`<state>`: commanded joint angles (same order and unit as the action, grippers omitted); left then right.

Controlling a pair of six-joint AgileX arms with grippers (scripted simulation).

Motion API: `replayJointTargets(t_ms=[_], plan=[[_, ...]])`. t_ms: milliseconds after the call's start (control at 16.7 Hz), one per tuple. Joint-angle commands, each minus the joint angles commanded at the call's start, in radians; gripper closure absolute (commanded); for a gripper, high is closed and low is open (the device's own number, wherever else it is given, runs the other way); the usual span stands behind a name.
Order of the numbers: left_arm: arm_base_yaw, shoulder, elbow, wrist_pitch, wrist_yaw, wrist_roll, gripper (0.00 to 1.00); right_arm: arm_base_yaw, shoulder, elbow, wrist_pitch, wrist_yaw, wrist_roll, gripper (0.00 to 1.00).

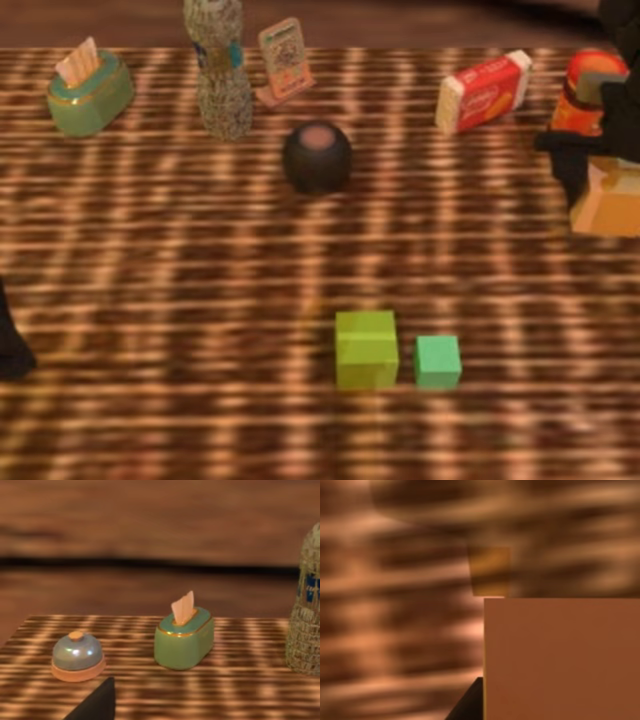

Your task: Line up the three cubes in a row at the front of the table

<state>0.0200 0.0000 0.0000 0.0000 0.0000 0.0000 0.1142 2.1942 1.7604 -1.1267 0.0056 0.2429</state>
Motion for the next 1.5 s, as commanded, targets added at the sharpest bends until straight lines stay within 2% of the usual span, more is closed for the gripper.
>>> replayJointTargets(t_ms=[240, 360, 600, 900, 1080, 1260, 1500], plan=[[0.0, 0.0, 0.0, 0.0, 0.0, 0.0, 0.0, -0.003, 0.005, 0.0, 0.001, 0.0, 0.004, 1.0], [0.0, 0.0, 0.0, 0.0, 0.0, 0.0, 0.0, 0.032, 0.025, 0.034, -0.016, 0.0, 0.038, 1.0], [0.0, 0.0, 0.0, 0.0, 0.0, 0.0, 0.0, 0.22, 0.108, 0.186, -0.093, 0.003, 0.207, 1.0], [0.0, 0.0, 0.0, 0.0, 0.0, 0.0, 0.0, 0.585, 0.229, 0.414, -0.218, 0.002, 0.49, 1.0], [0.0, 0.0, 0.0, 0.0, 0.0, 0.0, 0.0, 0.752, 0.276, 0.528, -0.273, 0.004, 0.634, 1.0], [0.0, 0.0, 0.0, 0.0, 0.0, 0.0, 0.0, 0.824, 0.294, 0.585, -0.297, 0.008, 0.705, 1.0], [0.0, 0.0, 0.0, 0.0, 0.0, 0.0, 0.0, 0.825, 0.29, 0.585, -0.295, 0.006, 0.708, 1.0]])
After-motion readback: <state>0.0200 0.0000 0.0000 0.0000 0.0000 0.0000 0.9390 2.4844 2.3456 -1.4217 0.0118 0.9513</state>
